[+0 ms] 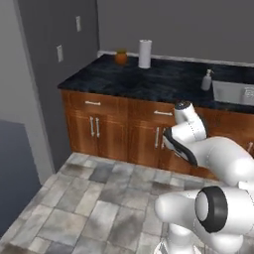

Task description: Restock the sink supplies by placing the sponge and soap dispenser on the counter and next to the sink. Make sure the soap dispenser is upright.

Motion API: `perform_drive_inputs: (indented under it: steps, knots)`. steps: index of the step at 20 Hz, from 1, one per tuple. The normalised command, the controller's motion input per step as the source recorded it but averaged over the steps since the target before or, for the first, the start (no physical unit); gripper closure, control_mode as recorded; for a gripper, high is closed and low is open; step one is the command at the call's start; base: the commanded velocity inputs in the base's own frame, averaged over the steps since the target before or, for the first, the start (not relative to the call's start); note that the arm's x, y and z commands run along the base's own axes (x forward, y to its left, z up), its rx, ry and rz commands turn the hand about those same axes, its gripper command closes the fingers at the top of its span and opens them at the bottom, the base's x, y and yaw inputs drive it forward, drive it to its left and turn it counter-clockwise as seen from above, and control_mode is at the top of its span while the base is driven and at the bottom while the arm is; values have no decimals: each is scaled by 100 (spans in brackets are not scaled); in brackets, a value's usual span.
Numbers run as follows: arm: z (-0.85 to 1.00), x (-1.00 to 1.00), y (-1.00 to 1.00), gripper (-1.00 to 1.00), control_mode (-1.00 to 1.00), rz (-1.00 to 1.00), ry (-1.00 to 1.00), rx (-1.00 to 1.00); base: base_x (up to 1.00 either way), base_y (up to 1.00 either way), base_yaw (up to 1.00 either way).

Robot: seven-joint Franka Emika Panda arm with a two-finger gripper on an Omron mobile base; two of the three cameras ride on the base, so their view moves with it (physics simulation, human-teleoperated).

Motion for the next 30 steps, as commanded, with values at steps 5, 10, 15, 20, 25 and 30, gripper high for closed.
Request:
perform_drive_inputs:
  steps: [5,10,15,20,25,30]
  knots:
    - [0,0,0,100,100,0,0,0,96,-18,-57]
    - [0,0,0,100,100,0,0,0,100,-29,-9]
    - [0,0,0,100,100,0,0,0,100,-25,0]
    - [0,0,0,100,100,0,0,0,91,-28,0]
    - [0,0,0,100,100,0,0,0,69,-1,-4]
    - [0,0,0,100,100,0,0,0,41,-1,-1]
